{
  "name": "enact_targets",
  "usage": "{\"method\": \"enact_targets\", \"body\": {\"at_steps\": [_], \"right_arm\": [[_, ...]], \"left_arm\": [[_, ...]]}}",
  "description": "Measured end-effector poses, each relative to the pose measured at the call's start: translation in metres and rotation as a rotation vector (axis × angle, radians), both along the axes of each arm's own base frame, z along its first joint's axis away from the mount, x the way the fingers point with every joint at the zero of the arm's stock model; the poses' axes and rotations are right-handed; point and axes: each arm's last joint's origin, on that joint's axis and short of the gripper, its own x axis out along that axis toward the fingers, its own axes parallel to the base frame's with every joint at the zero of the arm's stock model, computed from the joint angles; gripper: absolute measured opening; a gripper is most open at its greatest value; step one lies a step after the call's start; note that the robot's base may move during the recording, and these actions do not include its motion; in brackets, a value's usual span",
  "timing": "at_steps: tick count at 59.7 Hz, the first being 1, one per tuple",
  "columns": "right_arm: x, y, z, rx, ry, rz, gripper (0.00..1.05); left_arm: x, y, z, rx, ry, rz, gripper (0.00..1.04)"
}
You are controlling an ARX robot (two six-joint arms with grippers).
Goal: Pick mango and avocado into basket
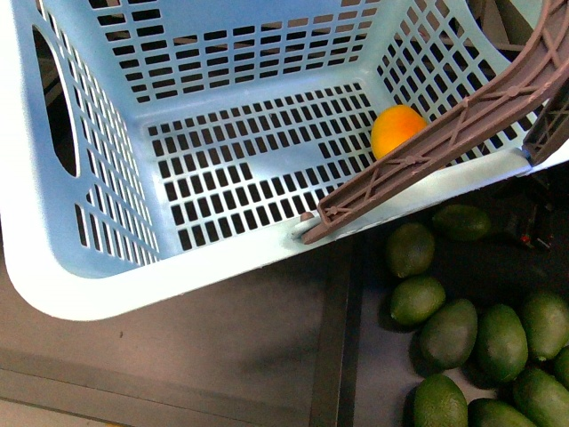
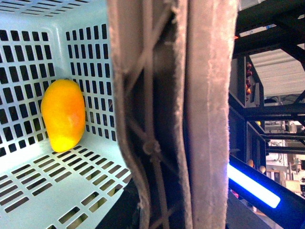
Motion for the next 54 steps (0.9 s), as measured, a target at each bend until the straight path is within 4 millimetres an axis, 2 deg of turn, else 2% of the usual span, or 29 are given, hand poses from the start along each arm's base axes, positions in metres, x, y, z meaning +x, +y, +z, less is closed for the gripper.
{"method": "enact_targets", "body": {"at_steps": [7,24,43,54], "right_arm": [[0.014,0.011,-0.008,0.002,-0.014,0.041,0.96],[0.034,0.031,-0.021,0.007,-0.024,0.089,0.96],[0.045,0.036,-0.042,0.007,-0.024,0.077,0.96],[0.050,0.040,-0.048,0.016,-0.024,0.059,0.96]], "left_arm": [[0.000,0.000,0.000,0.001,0.000,0.001,0.16],[0.000,0.000,0.000,0.001,-0.001,0.003,0.16],[0.000,0.000,0.000,0.002,-0.001,0.003,0.16],[0.000,0.000,0.000,0.001,-0.001,0.003,0.16]]}}
